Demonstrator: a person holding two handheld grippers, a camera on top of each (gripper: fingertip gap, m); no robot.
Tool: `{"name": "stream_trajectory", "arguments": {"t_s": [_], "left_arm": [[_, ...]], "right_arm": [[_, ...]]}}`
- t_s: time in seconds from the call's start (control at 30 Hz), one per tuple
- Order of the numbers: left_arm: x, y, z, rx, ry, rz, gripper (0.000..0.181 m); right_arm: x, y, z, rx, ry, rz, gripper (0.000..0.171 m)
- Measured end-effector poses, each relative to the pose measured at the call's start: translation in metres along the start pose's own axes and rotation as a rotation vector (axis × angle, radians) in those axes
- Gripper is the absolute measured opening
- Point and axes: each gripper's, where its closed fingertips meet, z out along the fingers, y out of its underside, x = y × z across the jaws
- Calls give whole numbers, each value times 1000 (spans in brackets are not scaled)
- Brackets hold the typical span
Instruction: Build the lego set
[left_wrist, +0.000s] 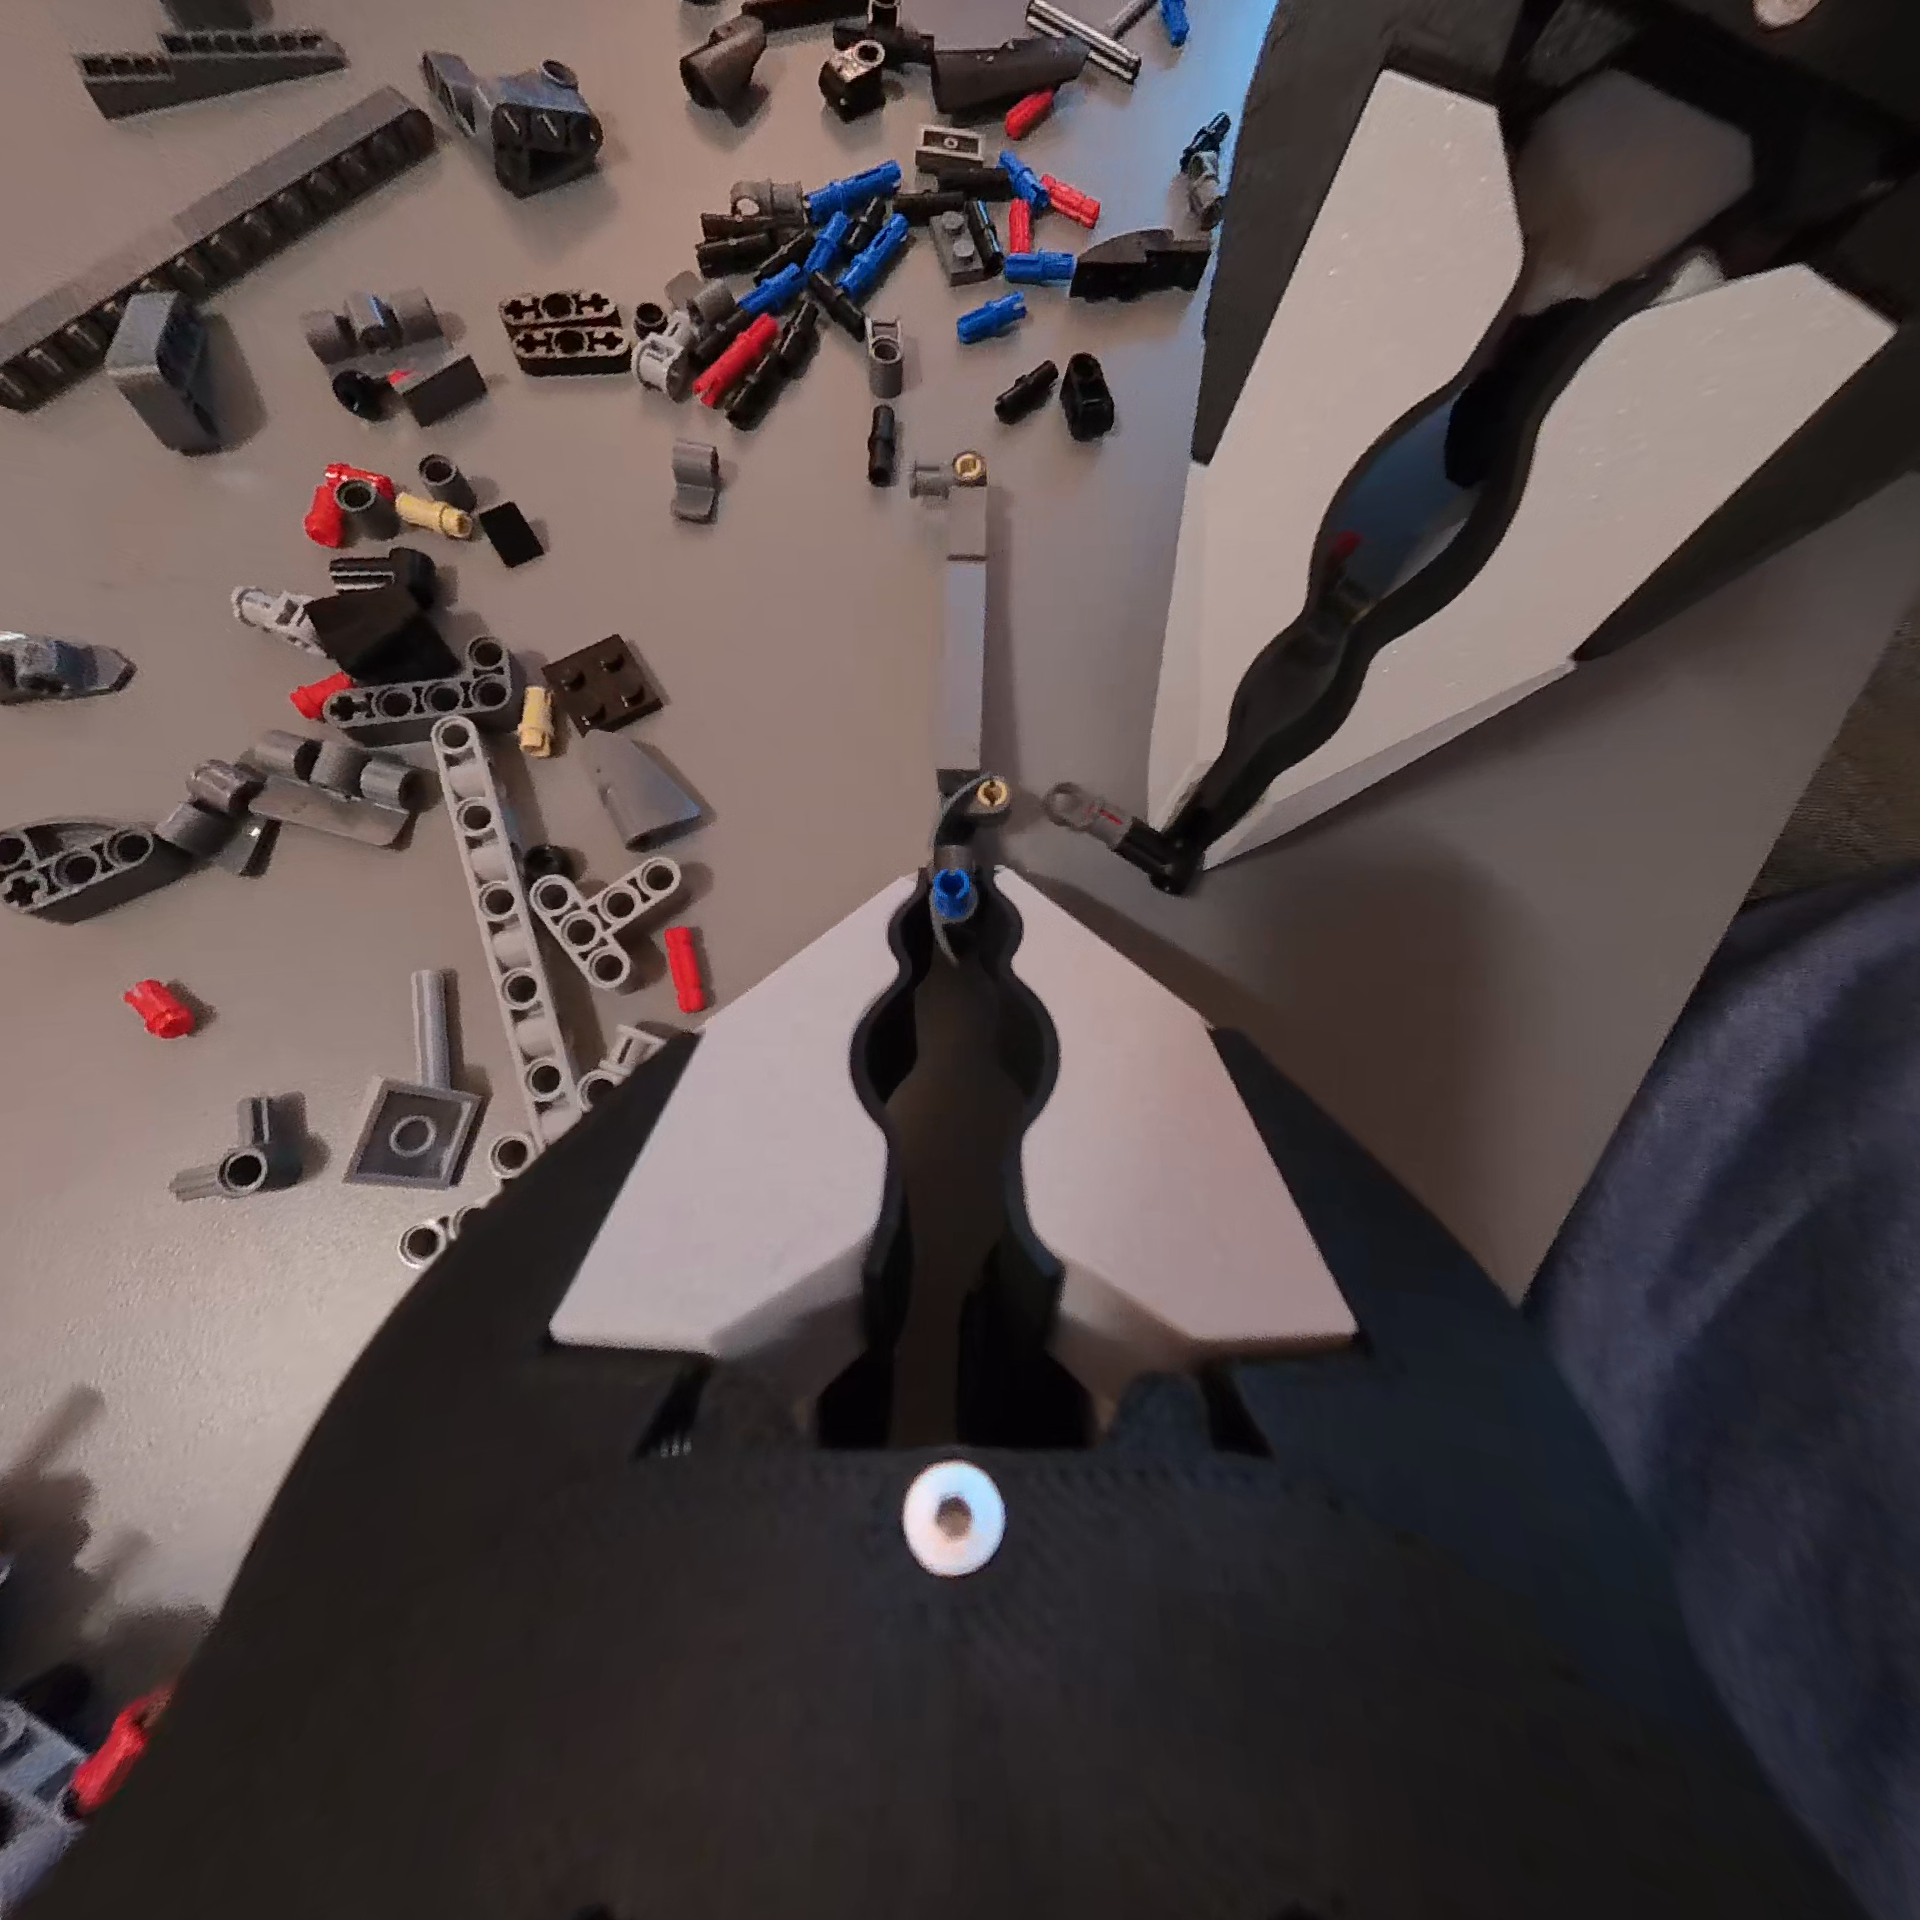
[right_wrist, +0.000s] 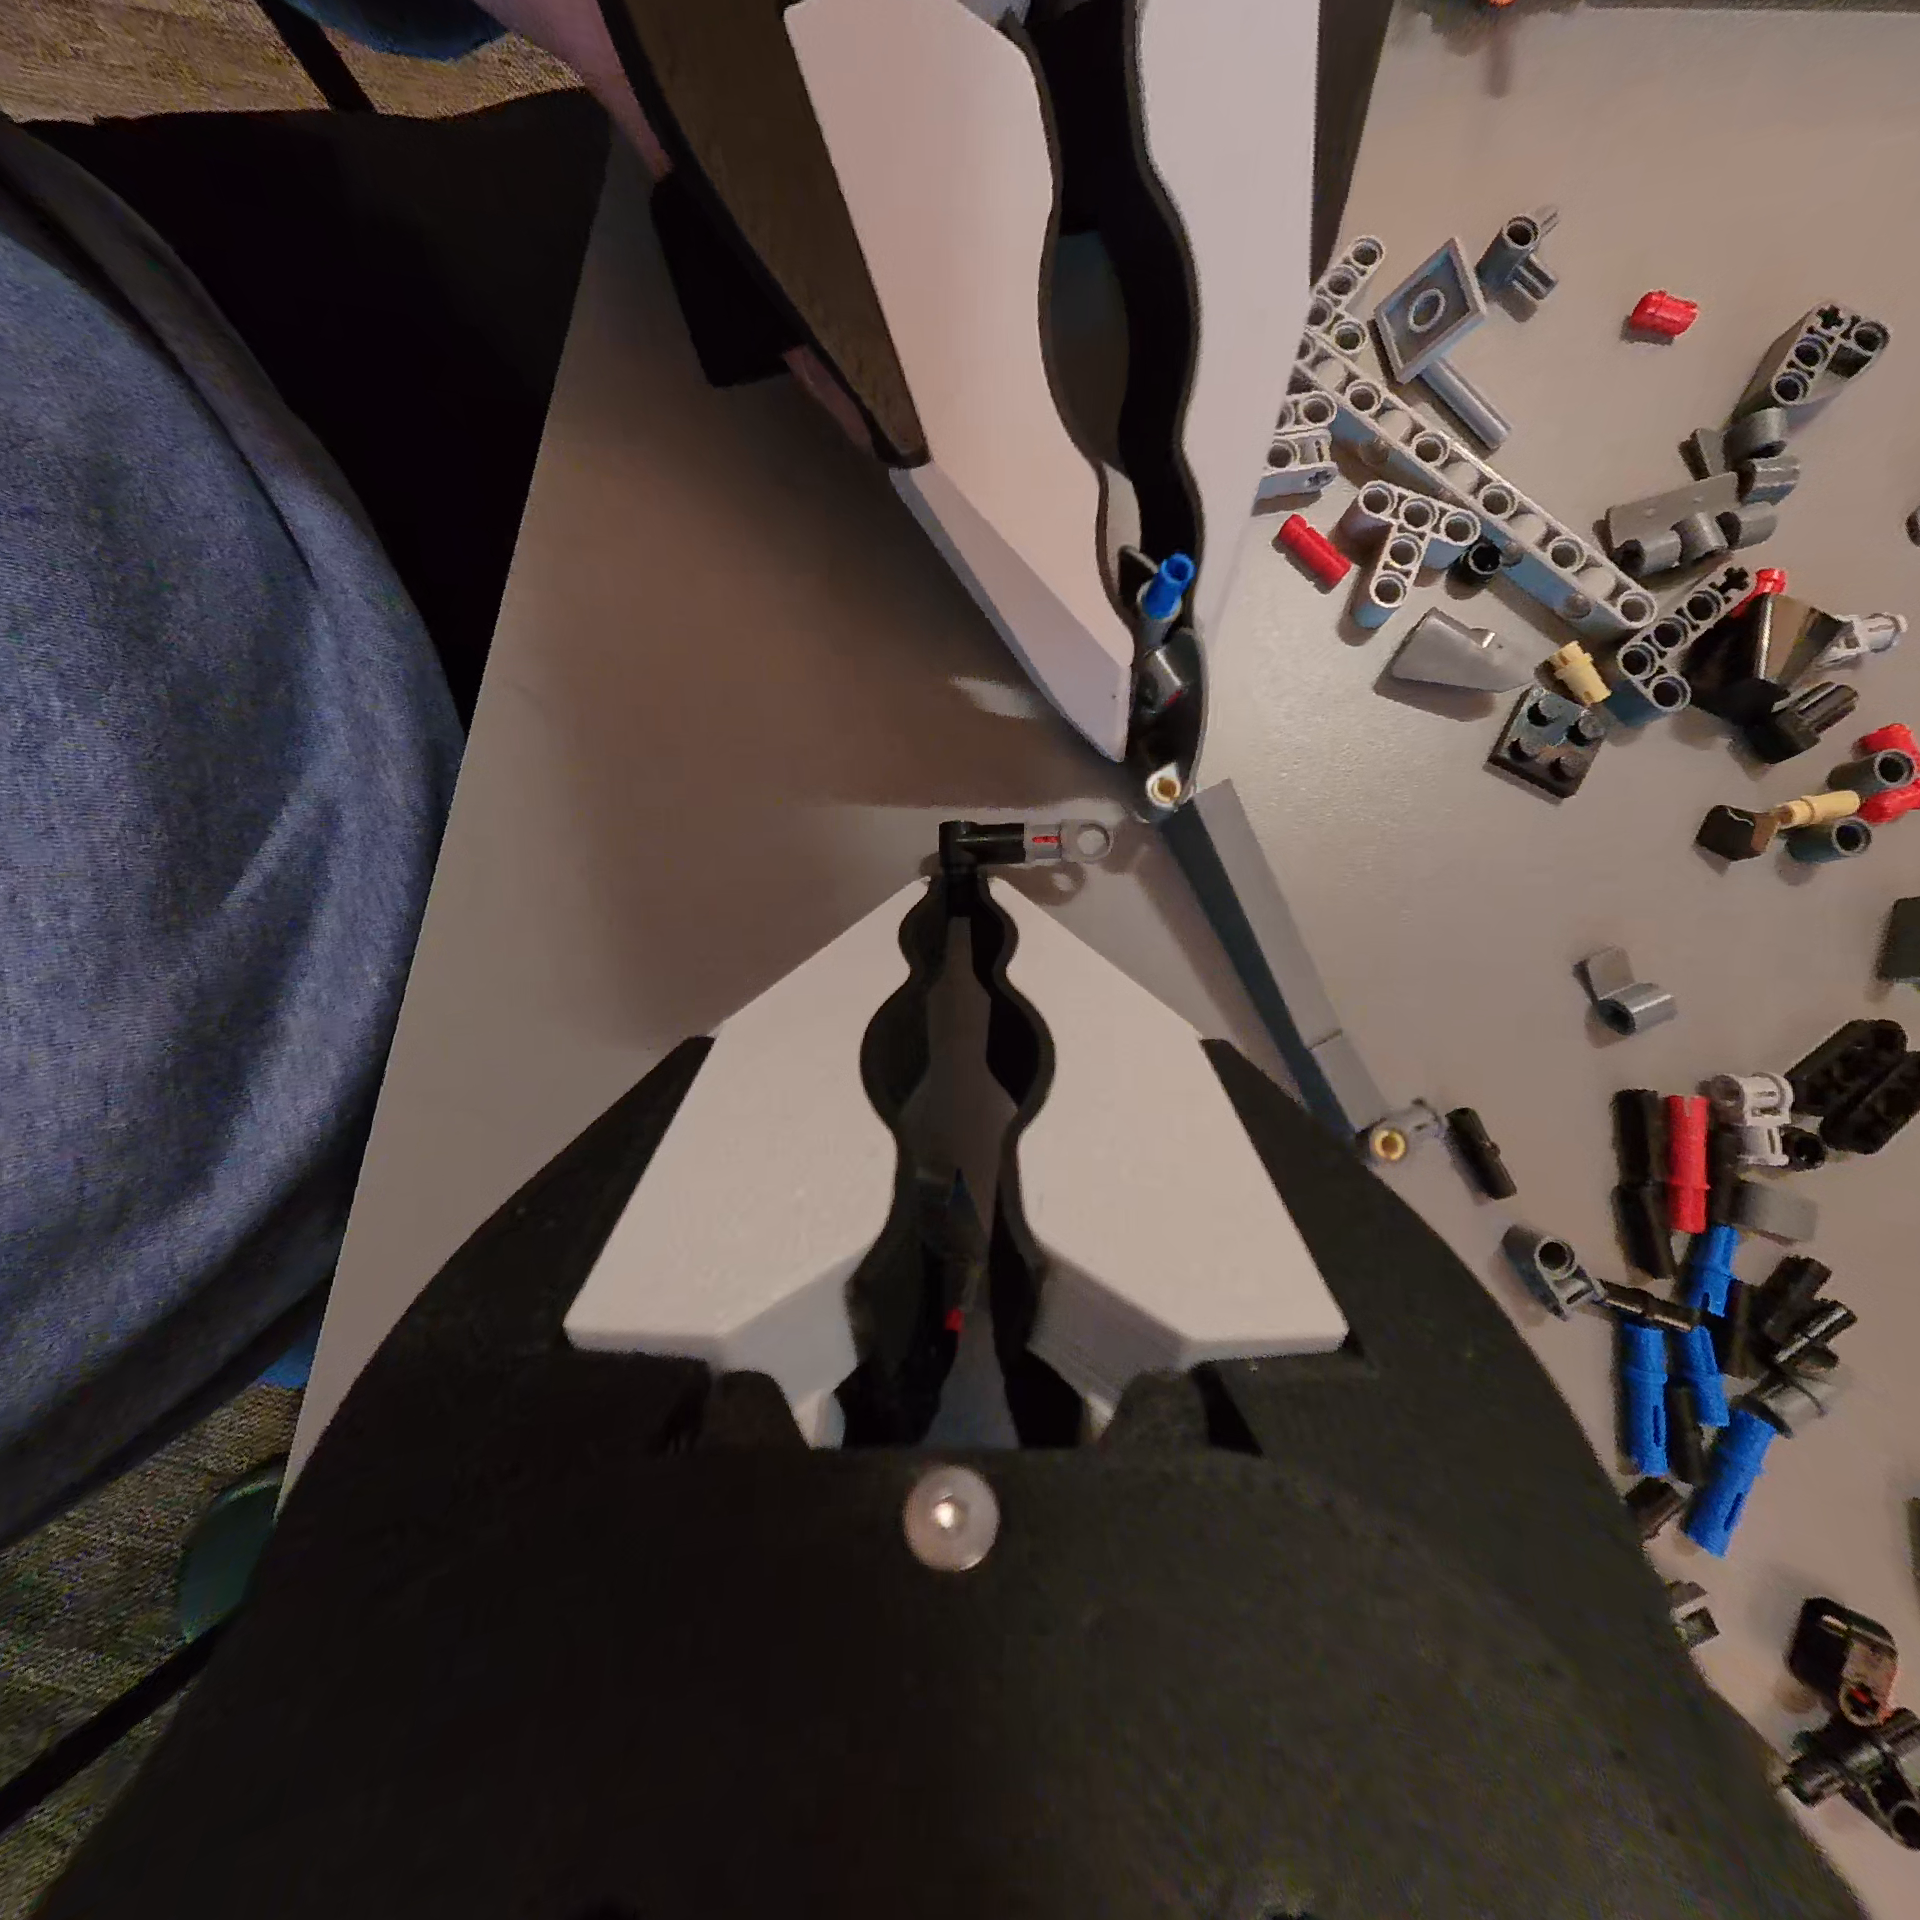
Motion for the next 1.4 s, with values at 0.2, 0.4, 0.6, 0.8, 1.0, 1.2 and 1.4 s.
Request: {"name": "stream_trajectory", "arguments": {"t_s": [0.2,0.4,0.6,0.8,1.0,1.2,1.4], "left_arm": [[1,-1,0,-3,48,-52,7],[-5,-1,-2,-10,15,-38,26],[4,-3,-6,9,107,-87,5],[19,-1,-5,-25,263,-216,10],[2,-3,-8,-42,177,-209,38],[-4,-16,-24,23,37,7,42],[42,-30,-36,80,-133,520,34]], "right_arm": [[-2,1,-6,1,-22,6,2],[-1,4,-7,0,-25,12,2],[-3,4,-7,-1,-30,6,2],[-14,7,-11,-18,-86,-20,2],[-17,8,-12,-18,-112,-13,0],[-18,1,-20,51,-170,26,1],[-14,-12,-29,128,-226,146,2]]}}
